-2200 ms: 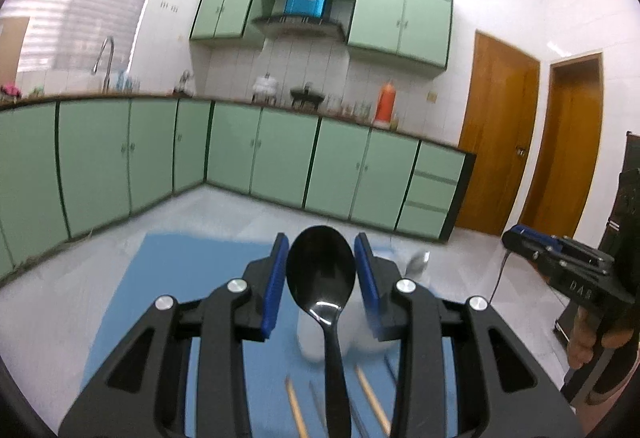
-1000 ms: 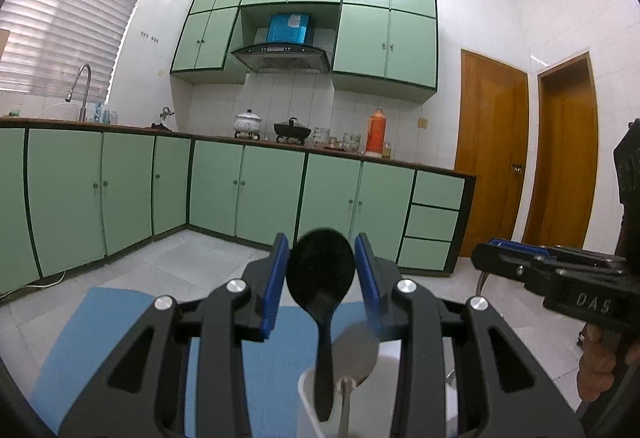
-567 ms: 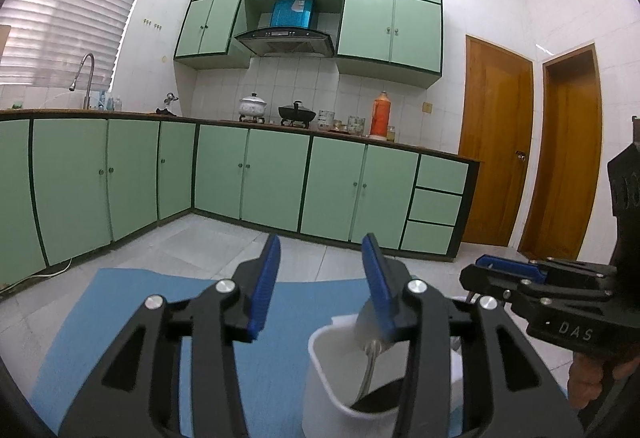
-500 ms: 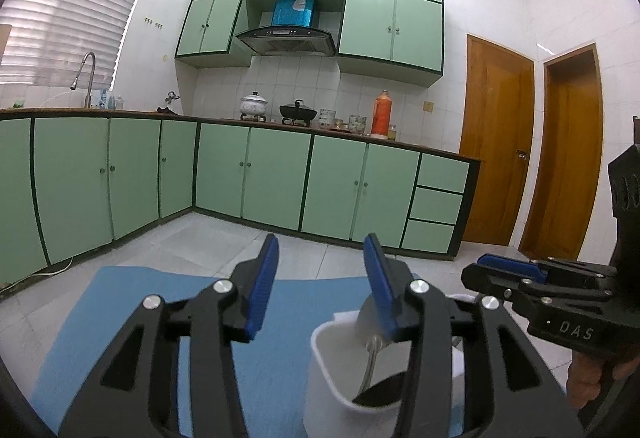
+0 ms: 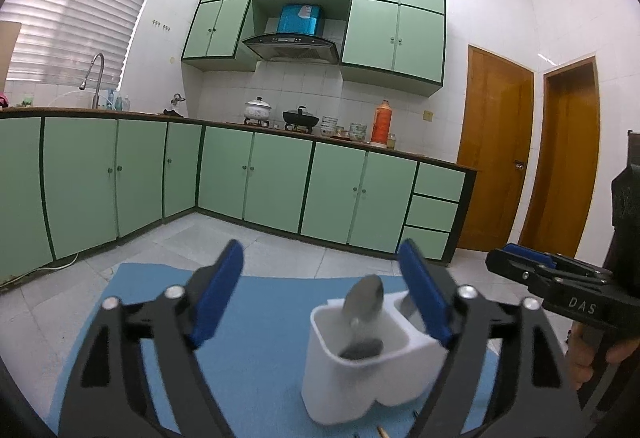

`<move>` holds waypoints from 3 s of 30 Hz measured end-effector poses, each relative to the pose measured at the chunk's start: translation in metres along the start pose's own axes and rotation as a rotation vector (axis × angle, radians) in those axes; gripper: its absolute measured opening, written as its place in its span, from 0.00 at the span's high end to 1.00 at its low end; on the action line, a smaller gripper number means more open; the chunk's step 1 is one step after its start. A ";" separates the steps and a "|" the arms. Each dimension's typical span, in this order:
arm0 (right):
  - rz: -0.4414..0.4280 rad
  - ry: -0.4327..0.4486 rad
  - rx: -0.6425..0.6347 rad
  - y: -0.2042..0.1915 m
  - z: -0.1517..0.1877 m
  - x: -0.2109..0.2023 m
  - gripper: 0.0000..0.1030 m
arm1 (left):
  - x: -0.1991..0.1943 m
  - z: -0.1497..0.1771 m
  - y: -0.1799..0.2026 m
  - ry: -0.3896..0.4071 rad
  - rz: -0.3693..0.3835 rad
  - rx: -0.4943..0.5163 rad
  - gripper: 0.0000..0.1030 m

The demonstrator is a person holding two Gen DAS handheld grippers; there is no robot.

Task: Organize utensils
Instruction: 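Withdraw both tools from the holder back over the chopsticks, then move the right tool down toward the dark chopsticks, then grasp a dark chopstick with the right tool while the left tool grasps a light wooden chopstick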

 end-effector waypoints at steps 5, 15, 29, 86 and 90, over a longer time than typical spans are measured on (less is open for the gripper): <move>0.048 0.015 0.000 0.007 0.017 -0.033 0.21 | -0.033 0.011 0.009 -0.011 -0.009 0.000 0.13; 0.116 -0.006 0.018 0.017 0.062 -0.087 0.12 | -0.092 0.061 0.022 -0.108 -0.041 -0.031 0.10; 0.257 -0.042 0.074 0.014 0.158 -0.141 0.12 | -0.159 0.142 0.015 -0.188 -0.157 -0.081 0.10; 0.256 -0.080 -0.007 -0.027 0.254 -0.167 0.92 | -0.202 0.215 0.049 -0.278 -0.171 -0.046 0.34; 0.263 -0.072 -0.018 -0.028 0.254 -0.167 0.92 | -0.202 0.220 0.052 -0.287 -0.174 -0.040 0.34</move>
Point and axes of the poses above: each gripper's, at about its wrist camera, not at the fingertips, and x roughly the way its jaws point, y to its right, z to its underside, the point moved 9 cm from there along x, roughly the way its jaws point, and after that the axes turned 12 degrees about z, right-handed, at the moved point
